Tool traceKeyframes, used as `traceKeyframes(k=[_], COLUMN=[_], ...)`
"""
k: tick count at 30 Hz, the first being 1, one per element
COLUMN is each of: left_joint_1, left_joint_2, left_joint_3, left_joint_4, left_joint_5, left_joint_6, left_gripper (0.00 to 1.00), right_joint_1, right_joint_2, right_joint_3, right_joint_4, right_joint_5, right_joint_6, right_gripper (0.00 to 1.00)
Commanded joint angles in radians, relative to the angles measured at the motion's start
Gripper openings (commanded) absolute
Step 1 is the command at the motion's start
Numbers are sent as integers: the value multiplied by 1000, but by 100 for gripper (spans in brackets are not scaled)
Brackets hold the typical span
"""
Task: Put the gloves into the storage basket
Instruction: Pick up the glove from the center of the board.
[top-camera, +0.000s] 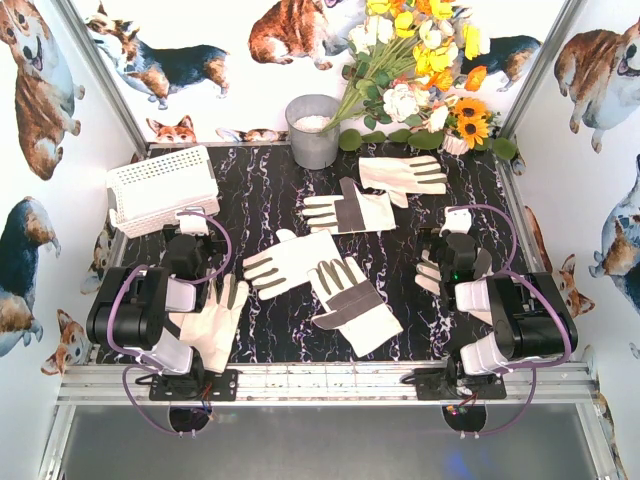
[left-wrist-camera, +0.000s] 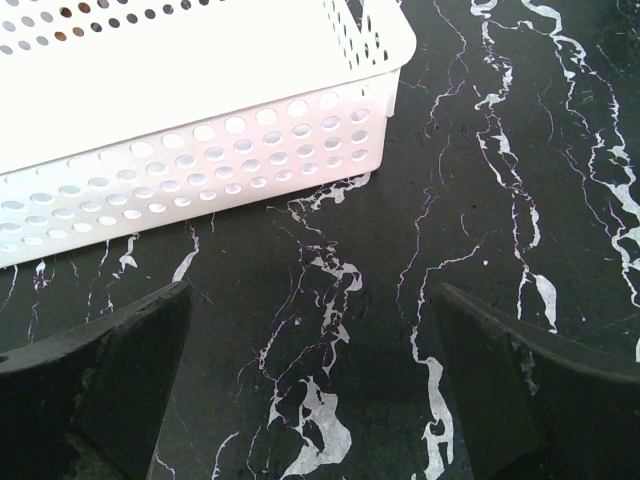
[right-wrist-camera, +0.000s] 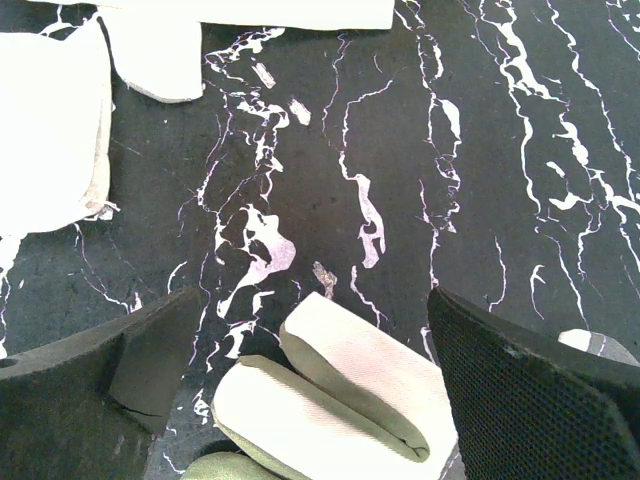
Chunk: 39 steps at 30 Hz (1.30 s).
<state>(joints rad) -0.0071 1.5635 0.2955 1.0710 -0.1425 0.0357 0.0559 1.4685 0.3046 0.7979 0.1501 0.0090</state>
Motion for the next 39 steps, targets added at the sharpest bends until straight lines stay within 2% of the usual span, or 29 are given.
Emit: traceKeyframes(k=[1,7,10,12,14,15,17,18,21,25,28,32,36,39], left_joint_1=[6,-1,-61,-102,-127,-129,-137,-146,-172,-182,-182,-182,-180,-180], left_joint_2=[-6,-8,-59,-153,-267,-319,-426,-472,-615,-740,-766,-737,-674,-634], left_joint_3=[18,17,-8,-17,3,19,30,29,22,129,293,541,655,664], left_joint_4=[12,15,18,-54,-240,-346,-499,-557,-690,-967,-1174,-1364,-1420,-1410], left_joint_5=[10,-37,-222,-293,-365,-377,-380,-404,-452,-370,-249,-97,-90,0], left_joint_6=[6,1,9,11,-63,-116,-143,-150,-192,-266,-326,-251,-174,-172], left_gripper=[100,100,100,100,100,100,100,100,100,100,100,100,100,100], right_joint_1=[-7,-7,-5,2,17,21,8,-10,-25,-25,-24,-6,101,210], right_joint_2=[-4,-2,-19,-90,-212,-294,-469,-536,-703,-795,-787,-725,-634,-546], right_joint_3=[10,15,-18,-40,-39,-17,61,89,123,237,356,484,544,572], right_joint_4=[80,73,127,108,17,-91,-396,-521,-694,-968,-1145,-1299,-1388,-1434], right_joint_5=[-4,-6,51,113,197,254,392,379,254,49,-116,-289,-310,-322], right_joint_6=[-1,0,13,26,33,62,239,285,299,309,340,436,451,459], right_gripper=[100,100,100,100,100,100,100,100,100,93,89,86,84,82])
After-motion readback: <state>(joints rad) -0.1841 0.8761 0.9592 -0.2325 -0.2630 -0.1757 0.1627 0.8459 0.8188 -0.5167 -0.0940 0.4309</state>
